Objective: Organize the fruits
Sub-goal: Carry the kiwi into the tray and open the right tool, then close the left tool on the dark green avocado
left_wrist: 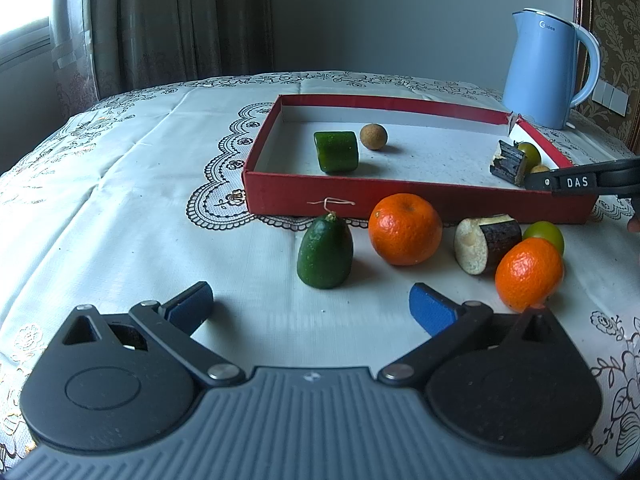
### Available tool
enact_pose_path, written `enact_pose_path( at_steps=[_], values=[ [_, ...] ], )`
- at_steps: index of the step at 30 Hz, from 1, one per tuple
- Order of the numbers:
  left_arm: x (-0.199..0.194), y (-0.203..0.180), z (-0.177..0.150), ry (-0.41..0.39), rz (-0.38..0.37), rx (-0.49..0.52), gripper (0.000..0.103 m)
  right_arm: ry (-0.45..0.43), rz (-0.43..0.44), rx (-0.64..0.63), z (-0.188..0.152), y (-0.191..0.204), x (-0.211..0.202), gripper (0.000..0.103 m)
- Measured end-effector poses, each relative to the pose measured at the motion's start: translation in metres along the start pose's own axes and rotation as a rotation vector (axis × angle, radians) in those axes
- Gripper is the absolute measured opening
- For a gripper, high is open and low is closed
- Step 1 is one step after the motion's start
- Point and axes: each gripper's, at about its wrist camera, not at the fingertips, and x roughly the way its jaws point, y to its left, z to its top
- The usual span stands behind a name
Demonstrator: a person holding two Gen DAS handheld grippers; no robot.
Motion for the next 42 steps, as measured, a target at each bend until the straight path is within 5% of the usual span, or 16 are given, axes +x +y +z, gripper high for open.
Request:
enact_pose_path(
  at_steps=[13, 17, 21, 29, 42],
  values=[
    [0.0, 0.0, 0.0, 0.0, 0.0, 0.0, 0.103, 0.0, 0.022, 0.009, -0.002, -0.003, -0.006, 0.033],
    [0.0, 0.0, 0.0, 0.0, 0.0, 0.0, 0.103, -0.039, 0.026, 0.0, -0.006, -0.003, -0.019, 0.064],
    [0.0, 0.0, 0.0, 0.0, 0.0, 0.0, 0.103, -0.12, 0.033, -0.024, -0.018, 0.002, -0.042, 0.074],
    [0.0, 0.0, 0.0, -0.001, -0.001, 0.0, 0.103, -0.229, 0.073, -0.035, -0.047, -0.003, -0.078, 0.074],
    [-0.002, -0.005, 0.001, -0.02, 0.032, 0.019, 0.098, -0.215, 0.071, -0.068, -0.063, -0.001, -0.081, 0.075]
  ],
)
